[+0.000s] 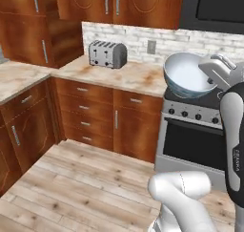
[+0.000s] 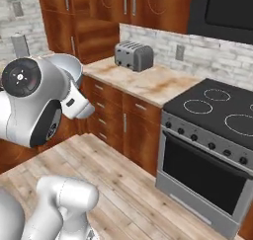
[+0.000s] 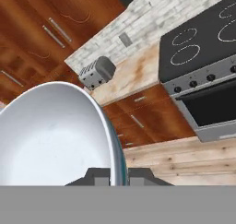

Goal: Take the smaller bowl and place it next to the appetizer plate on the dining counter , and place the larger bowl next to the plate with cooked food.

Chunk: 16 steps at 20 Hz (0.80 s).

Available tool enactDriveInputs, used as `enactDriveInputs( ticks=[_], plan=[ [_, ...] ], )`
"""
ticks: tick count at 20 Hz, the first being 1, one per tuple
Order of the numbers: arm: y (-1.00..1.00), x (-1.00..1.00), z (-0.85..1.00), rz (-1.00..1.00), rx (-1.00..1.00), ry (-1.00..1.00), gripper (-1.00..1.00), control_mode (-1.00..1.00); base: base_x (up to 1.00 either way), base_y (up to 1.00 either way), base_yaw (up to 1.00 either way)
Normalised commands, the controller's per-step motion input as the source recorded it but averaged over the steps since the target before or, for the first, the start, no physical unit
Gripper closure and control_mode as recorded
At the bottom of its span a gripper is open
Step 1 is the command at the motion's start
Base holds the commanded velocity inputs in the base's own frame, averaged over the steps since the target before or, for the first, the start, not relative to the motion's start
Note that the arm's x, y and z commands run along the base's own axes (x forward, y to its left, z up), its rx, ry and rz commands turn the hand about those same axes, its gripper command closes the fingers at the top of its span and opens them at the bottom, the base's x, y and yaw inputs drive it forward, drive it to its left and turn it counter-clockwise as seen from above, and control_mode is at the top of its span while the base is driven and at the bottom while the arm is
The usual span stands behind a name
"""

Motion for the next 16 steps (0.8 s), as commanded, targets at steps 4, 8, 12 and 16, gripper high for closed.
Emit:
enactDriveInputs(
  ticks=[4,8,12,16],
  plan=[
    [0.00,0.00,0.00,0.00,0.00,0.00,1.00,1.00,-0.11,1.00,0.42],
    [0.00,0.00,0.00,0.00,0.00,0.00,1.00,1.00,-0.21,1.00,0.40],
    [0.00,0.00,0.00,0.00,0.00,0.00,1.00,1.00,-0.25,1.00,0.40],
    [0.00,0.00,0.00,0.00,0.00,0.00,1.00,1.00,-0.20,1.00,0.39]
  ],
)
